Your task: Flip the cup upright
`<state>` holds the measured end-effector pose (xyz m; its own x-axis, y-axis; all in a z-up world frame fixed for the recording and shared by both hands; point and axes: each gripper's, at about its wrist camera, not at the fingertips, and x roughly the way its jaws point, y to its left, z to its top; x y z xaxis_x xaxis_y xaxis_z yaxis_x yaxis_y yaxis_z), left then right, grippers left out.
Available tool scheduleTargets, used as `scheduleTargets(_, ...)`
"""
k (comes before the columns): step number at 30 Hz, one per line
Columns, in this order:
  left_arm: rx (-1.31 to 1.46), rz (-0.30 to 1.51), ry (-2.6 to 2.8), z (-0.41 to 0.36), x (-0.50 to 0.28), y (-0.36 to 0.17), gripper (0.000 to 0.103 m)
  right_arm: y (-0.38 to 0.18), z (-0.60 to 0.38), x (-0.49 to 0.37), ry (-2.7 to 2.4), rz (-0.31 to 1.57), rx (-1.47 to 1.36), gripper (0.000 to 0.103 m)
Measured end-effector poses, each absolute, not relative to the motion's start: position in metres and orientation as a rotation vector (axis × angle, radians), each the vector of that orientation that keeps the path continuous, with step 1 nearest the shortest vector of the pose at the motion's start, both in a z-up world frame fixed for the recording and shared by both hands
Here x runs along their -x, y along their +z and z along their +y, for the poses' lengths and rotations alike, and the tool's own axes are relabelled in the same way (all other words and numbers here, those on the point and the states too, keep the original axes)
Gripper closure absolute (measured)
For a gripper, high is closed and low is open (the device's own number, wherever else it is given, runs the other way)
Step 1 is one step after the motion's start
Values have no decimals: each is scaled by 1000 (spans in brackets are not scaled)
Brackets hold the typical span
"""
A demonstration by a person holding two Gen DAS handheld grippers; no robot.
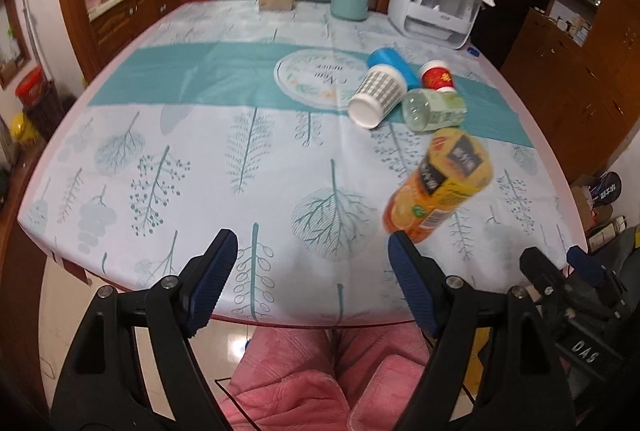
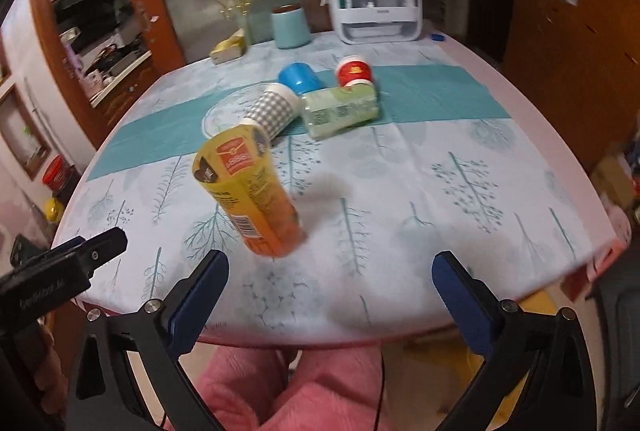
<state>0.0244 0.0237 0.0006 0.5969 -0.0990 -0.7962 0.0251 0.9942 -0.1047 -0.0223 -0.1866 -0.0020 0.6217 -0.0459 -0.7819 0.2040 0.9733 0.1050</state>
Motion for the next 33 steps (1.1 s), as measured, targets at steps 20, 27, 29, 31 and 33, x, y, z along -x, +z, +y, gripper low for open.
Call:
scheduleTargets(20, 28, 847, 26, 26, -2, 25, 0, 51, -174, 58, -169, 826, -148, 0)
scheduleTargets(27, 23, 841, 21, 26, -2, 23, 0, 45, -168, 48, -150, 829, -130, 0)
scheduleTargets(29, 23, 838, 17, 25, -2, 23, 0, 46, -167, 48, -151, 830, -129, 0)
scheduleTargets(31, 22, 837, 17, 25, -1, 23, 0, 46, -168, 48, -150, 828, -129, 0)
scheduleTargets(33, 23, 836, 13, 25, -1, 23, 0, 45, -168, 47, -150, 828, -129, 0)
